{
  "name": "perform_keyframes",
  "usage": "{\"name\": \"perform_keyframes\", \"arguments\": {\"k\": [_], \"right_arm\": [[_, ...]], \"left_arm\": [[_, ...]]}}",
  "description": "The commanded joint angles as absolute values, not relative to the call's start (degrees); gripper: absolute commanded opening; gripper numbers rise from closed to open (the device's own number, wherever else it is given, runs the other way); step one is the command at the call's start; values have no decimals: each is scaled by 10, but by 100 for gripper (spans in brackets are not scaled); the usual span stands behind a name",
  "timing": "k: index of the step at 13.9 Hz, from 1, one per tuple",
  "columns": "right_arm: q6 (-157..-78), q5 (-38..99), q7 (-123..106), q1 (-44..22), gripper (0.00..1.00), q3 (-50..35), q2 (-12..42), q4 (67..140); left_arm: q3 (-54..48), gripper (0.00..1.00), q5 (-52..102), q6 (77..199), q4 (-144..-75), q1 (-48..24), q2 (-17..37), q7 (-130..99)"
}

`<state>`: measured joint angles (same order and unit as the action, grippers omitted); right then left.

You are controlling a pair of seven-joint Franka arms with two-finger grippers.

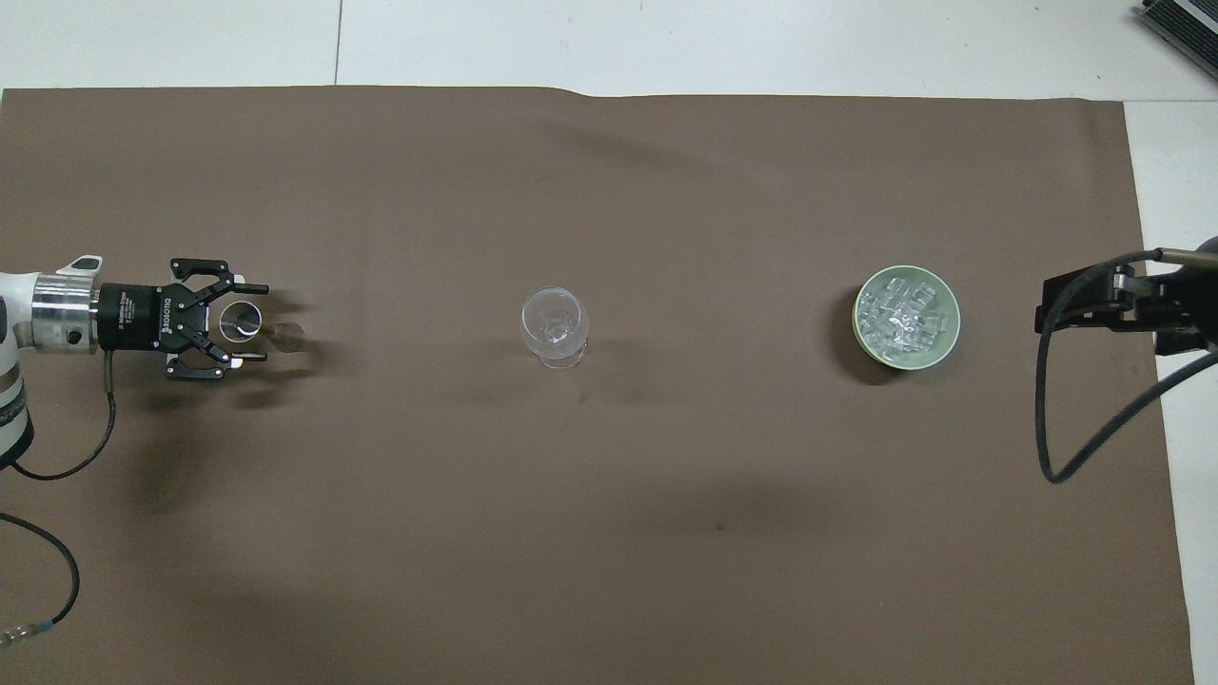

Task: Pour wine and add ice with both arms
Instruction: 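Close the left gripper on the metal cup and lift it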

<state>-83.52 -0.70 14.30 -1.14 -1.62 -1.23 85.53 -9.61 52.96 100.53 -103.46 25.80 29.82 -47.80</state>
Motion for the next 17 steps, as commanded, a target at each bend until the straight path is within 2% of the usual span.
{"name": "perform_keyframes", "arguments": {"k": [1, 4, 6, 9, 10, 12, 16, 17], "right_arm": [[-847, 10, 133, -5, 100, -15, -22, 869], [-847, 10, 133, -5, 100, -16, -22, 869], [-847, 10, 133, -5, 100, -16, -22, 869], [-847, 10, 133, -5, 100, -15, -22, 869], [-848, 10, 133, -5, 100, -15, -22, 869], [-848, 10, 133, -5, 100, -15, -22, 869], [-848, 10, 133, -5, 100, -15, -22, 869], [-848, 10, 133, -5, 100, -15, -22, 869]], "left_arm": [[-92, 83, 542, 1008, -1049, 253, 288, -468], [-92, 73, 542, 1007, -1049, 254, 288, -468], [-92, 57, 542, 1006, -1049, 254, 288, -468], [-92, 54, 541, 1005, -1049, 256, 288, -469], [-92, 50, 541, 1005, -1049, 257, 288, -469], [-92, 36, 541, 1005, -1049, 257, 288, -468], [-92, 3, 542, 1000, -1049, 258, 287, -468], [-92, 0, 542, 999, -1049, 258, 287, -468]]}}
